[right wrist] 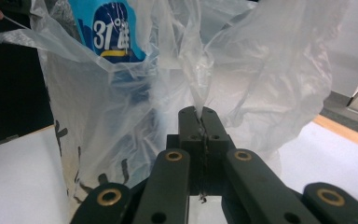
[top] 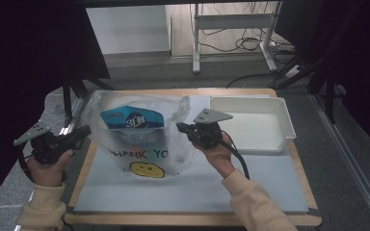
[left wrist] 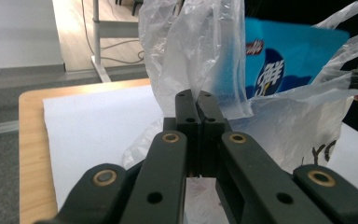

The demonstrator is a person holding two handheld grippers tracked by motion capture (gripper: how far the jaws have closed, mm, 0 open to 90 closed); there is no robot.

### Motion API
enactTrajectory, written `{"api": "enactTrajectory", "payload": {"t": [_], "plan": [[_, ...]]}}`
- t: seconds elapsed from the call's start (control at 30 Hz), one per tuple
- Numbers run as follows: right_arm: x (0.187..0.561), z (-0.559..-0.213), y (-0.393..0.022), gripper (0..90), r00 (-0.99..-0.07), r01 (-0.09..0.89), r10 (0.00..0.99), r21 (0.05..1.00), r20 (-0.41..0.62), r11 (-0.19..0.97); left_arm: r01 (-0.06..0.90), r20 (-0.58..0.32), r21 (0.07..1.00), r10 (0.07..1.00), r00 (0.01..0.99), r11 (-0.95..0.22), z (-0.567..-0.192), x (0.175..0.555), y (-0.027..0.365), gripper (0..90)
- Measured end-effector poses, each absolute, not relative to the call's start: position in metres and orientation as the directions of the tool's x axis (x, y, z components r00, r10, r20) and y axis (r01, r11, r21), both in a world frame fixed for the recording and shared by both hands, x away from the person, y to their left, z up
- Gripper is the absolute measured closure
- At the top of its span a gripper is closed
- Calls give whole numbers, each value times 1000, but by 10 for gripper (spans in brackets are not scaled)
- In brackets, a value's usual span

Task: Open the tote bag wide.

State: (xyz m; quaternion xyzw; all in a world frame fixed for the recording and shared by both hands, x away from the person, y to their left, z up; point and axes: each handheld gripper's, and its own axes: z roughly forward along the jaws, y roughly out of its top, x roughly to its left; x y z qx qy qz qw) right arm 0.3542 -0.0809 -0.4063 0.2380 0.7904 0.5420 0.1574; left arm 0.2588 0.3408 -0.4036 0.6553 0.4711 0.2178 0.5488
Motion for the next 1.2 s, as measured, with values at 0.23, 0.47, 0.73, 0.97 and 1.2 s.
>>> {"api": "enactTrajectory", "payload": {"t": [0.23, 0.47, 0.73, 0.97, 1.2], "plan": [[356, -418, -78, 890, -838, 230, 544, 929, 37, 291, 410, -244, 911, 860, 449, 44, -414, 261, 340, 900], [354, -432, -72, 891, -845, 235, 534, 919, 33, 316, 444, -261, 895, 862, 434, 47, -427, 264, 342, 900], [353, -441, -73, 891, -845, 252, 533, 919, 55, 303, 464, -275, 884, 864, 422, 54, -434, 262, 345, 900], [352, -448, -73, 891, -846, 260, 529, 917, 66, 301, 483, -283, 874, 864, 416, 53, -442, 261, 346, 900], [351, -454, -71, 891, -849, 263, 525, 912, 64, 315, 507, -294, 860, 863, 410, 52, -452, 259, 346, 900]]}}
